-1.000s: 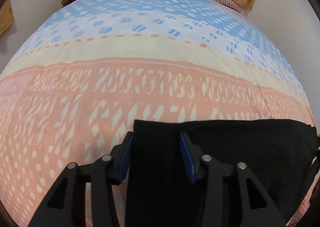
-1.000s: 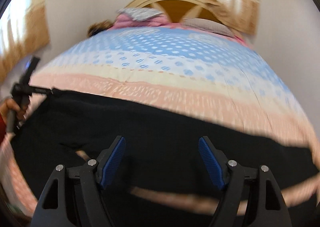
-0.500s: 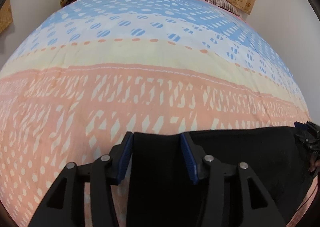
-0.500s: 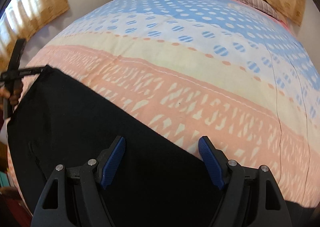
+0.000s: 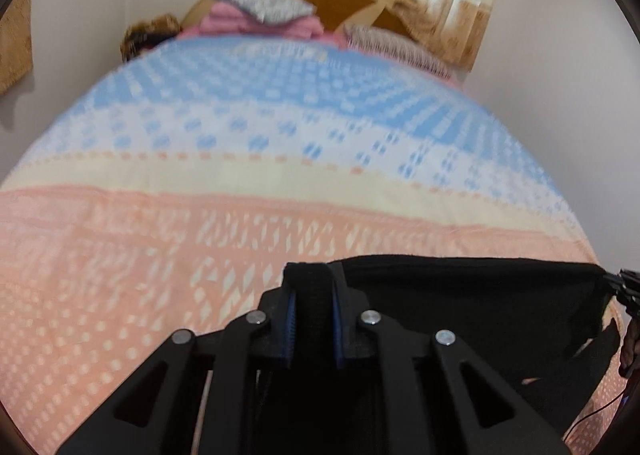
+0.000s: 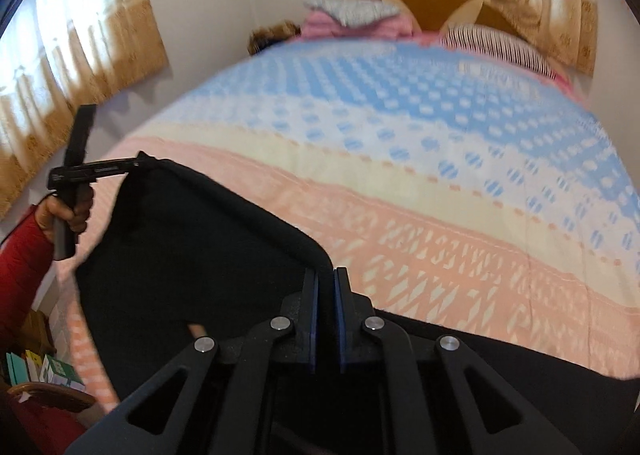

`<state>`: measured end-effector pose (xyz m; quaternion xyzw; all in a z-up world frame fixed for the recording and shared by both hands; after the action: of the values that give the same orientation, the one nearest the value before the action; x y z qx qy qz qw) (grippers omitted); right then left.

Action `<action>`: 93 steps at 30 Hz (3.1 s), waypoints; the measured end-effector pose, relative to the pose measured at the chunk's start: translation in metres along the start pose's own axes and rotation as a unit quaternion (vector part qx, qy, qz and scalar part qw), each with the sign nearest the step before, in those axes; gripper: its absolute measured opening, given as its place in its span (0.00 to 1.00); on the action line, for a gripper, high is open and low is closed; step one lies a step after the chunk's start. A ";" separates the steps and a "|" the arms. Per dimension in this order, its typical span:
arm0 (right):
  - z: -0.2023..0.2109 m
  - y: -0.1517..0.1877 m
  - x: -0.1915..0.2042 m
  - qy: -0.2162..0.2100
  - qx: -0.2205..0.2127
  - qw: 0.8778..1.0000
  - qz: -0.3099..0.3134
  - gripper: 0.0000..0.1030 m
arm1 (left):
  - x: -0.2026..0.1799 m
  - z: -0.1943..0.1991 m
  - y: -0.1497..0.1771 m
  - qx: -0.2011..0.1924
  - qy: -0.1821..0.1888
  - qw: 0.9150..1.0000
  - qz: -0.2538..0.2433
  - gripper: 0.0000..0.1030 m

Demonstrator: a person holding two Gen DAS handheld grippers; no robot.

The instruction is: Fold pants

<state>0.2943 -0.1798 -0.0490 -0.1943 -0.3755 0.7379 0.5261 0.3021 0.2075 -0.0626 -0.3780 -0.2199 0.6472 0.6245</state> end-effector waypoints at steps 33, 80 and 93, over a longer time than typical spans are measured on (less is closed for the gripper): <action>0.078 0.202 0.120 -0.017 0.045 0.999 0.010 0.19 | 0.053 0.142 0.161 -0.019 -0.137 0.988 -0.062 0.78; 0.012 0.137 0.148 -0.100 -0.014 0.992 -0.072 0.22 | 0.026 0.129 0.132 -0.037 -0.010 0.999 0.028 0.40; -0.058 0.079 0.128 -0.130 0.017 0.988 -0.081 0.67 | -0.011 0.095 0.187 -0.013 -0.120 0.977 -0.178 0.63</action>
<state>0.2369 -0.0545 -0.1324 -0.0568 -0.4430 0.7182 0.5336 0.1084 0.1919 -0.1428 -0.2605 -0.3650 0.5637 0.6937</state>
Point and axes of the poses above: each gripper's, at about its wrist camera, not at the fingertips, and z roughly against the way its jaws point, x to its left, y to its underside, the point moved 6 cm from there along -z, roughly the way its jaws point, and after that the axes turned 7 degrees about -x, right-handed, at the moved point
